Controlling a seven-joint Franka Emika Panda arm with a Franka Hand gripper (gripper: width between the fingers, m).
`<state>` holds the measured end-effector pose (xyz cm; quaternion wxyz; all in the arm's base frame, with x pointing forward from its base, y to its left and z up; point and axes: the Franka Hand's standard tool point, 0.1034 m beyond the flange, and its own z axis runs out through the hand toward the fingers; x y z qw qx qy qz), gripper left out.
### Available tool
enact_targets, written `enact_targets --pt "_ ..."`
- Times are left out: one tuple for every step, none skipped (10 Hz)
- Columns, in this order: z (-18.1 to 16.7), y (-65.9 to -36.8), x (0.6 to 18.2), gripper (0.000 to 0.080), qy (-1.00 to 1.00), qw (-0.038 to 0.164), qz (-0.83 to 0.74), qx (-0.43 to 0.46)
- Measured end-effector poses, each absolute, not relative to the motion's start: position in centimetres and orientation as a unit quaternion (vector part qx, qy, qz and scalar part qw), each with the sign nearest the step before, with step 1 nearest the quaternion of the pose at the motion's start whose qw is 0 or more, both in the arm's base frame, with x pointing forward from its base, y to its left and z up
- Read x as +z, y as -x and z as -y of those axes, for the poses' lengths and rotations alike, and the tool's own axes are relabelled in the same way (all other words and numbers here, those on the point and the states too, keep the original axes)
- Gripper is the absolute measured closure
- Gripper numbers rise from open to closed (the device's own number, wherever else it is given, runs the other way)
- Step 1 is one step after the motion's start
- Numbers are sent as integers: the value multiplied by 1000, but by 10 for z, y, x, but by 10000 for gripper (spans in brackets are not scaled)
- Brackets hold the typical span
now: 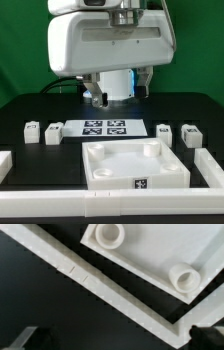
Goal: Assemble one leg
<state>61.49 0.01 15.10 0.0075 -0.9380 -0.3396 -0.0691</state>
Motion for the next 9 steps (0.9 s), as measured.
enact_targets --pt "1 -615 150 150 940 8 331 -80" --pt "1 -615 150 150 940 8 331 -80" --pt "1 -615 150 150 940 8 331 -80" --pt "1 -615 149 150 940 8 331 -80" --pt "1 -615 149 150 940 8 331 -80" --pt "1 -615 149 150 940 8 331 -79" --pt "1 -615 149 150 940 8 331 -79" --pt "1 -615 149 150 940 8 331 -79" --pt "1 -614 148 150 940 8 333 -79"
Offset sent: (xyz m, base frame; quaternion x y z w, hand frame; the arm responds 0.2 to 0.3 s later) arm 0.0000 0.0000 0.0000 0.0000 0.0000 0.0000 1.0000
